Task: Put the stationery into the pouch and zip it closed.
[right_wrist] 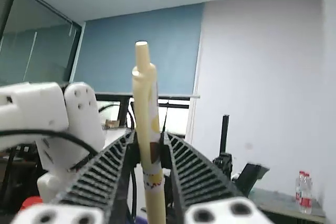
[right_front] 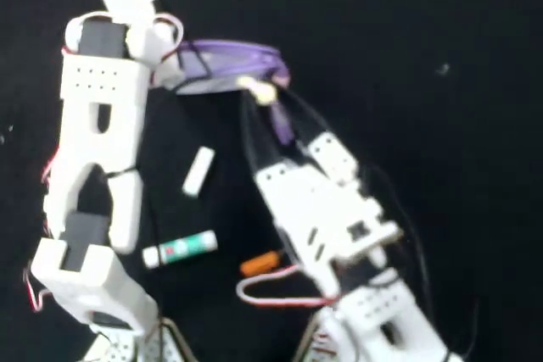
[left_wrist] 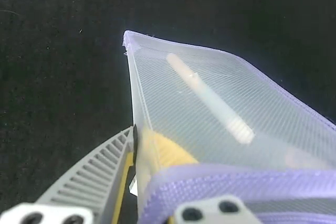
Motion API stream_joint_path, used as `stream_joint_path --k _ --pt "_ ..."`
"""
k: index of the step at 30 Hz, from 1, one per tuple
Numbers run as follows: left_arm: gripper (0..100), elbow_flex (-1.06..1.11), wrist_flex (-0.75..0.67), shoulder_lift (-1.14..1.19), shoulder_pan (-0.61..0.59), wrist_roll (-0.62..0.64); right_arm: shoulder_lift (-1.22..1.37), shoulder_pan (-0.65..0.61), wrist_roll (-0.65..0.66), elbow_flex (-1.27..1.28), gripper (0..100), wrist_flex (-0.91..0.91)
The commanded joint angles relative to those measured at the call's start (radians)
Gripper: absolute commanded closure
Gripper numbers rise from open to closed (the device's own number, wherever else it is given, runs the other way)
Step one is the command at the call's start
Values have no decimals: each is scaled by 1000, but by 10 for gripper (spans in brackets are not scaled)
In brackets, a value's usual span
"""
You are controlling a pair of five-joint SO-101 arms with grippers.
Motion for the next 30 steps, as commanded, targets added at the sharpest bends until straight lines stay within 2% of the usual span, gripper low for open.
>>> stream_joint_path --k 1,7,19,25,30 --pt "970 -56 3 -9 13 14 206 15 -35 -104 988 -144" --pt "970 -56 3 -9 13 14 526 21 -51 -185 988 -387" --pt "970 -56 3 -9 13 14 1075 126 -49 -377 988 -657" --pt "970 -56 3 -9 13 14 1231 129 -49 -410 988 -683" --pt "970 -56 3 -9 12 14 1185 127 -43 -377 988 -812"
